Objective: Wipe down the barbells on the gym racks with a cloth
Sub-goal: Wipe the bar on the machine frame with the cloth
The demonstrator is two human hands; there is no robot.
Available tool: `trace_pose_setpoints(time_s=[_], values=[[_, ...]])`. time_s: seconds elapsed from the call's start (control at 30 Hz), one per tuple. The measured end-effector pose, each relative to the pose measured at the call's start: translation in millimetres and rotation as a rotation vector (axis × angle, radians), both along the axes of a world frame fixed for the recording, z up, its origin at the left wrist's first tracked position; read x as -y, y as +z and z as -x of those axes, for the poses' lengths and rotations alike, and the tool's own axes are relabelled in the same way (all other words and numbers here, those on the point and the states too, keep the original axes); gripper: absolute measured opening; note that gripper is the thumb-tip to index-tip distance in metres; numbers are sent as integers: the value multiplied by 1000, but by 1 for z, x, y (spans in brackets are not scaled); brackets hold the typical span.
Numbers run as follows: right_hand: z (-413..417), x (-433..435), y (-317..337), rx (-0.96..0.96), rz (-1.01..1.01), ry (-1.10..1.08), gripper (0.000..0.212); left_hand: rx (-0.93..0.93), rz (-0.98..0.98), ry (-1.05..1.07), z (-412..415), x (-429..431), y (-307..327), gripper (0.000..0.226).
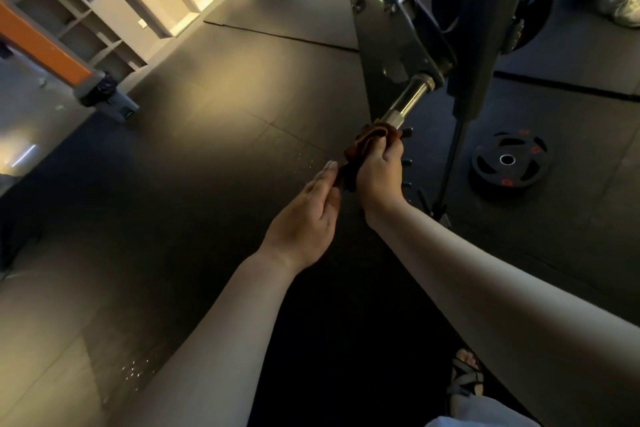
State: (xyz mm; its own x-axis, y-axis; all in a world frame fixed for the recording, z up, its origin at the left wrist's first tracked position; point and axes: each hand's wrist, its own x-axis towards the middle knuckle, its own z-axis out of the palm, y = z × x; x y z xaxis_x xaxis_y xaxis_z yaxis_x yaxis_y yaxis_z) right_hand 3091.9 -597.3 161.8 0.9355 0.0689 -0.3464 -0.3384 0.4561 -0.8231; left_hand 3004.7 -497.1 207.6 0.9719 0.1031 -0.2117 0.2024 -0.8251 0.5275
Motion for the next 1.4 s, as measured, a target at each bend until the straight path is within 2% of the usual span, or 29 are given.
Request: trace_pose_setpoints(time_s=[0.2, 0.43, 0.53, 0.6, 0.7, 0.8, 0.93, 1.17, 1.27, 1.33, 1.4], values=[[89, -44, -7, 11, 48, 25, 38, 37, -41, 16, 86, -35, 2, 47], [205, -92, -16, 96, 171, 156, 23, 122, 19, 195, 185, -62, 3, 44], [254, -108, -18, 175, 216, 242, 43, 167, 33, 269, 218, -72, -2, 43], [265, -112, -11, 138, 224, 253, 58, 174, 22, 291, 235, -78, -1, 44], [238, -112, 2, 20, 194, 109, 62, 160, 23, 287, 259, -84, 4, 46], [219, -113, 11, -7, 224, 32, 74, 142, 17, 343, 287, -93, 7, 45], [271, -119, 18, 132, 291, 116, 73, 169, 33, 417, 319, -105, 4, 43], [333, -132, -13, 397, 584, 320, 94, 240, 31, 450, 341, -111, -2, 44], [337, -132, -9, 372, 433, 234, 83, 247, 1, 431, 344, -109, -1, 44], [334, -137, 6, 274, 336, 198, 70, 249, -11, 425, 349, -110, 0, 44], [336, -147, 17, 154, 263, 216, 70, 252, -16, 455, 358, -113, -2, 43]])
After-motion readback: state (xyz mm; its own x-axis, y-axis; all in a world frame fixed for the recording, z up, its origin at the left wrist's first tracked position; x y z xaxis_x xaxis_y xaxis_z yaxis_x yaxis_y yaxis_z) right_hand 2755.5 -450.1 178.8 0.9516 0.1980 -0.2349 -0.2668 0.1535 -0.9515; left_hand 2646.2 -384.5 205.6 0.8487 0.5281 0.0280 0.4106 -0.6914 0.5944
